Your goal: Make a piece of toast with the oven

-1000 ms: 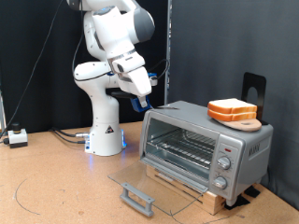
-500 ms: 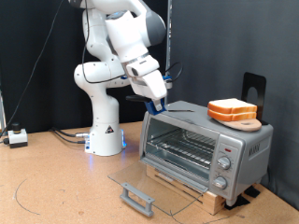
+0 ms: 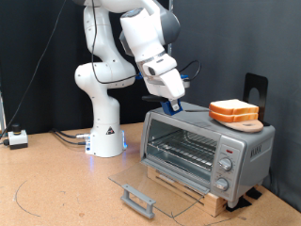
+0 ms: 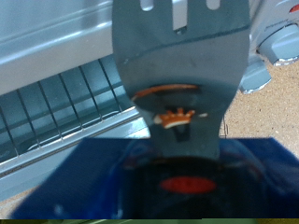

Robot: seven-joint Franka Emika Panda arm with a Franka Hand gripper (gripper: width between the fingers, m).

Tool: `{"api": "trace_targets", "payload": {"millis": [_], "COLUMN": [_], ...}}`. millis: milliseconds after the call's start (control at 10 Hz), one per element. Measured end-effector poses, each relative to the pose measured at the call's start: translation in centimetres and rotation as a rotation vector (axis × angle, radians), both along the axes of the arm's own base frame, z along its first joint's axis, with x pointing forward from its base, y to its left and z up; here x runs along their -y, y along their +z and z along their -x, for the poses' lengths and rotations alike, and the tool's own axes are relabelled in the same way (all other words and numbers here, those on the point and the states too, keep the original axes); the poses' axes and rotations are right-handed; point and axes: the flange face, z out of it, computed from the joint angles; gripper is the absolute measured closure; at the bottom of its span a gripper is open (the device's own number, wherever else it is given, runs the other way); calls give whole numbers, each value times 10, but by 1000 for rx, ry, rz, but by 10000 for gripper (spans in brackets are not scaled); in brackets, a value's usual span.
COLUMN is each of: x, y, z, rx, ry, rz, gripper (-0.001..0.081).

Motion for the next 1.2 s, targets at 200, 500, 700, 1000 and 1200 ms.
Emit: {"api": "trace_targets", "payload": {"millis": [200,500,700,1000,1200], "x": [-9,-23,-29,-31,-31], "y": [0,-2,-3,-6,-7], "z": [-4,-3,-1,1,2], "rx": [-9,-25,-36,-63,-76], "ry": [3,16,27,32,22], "rz": [5,13,16,19,29], "gripper": [408,408,408,408,408]}}
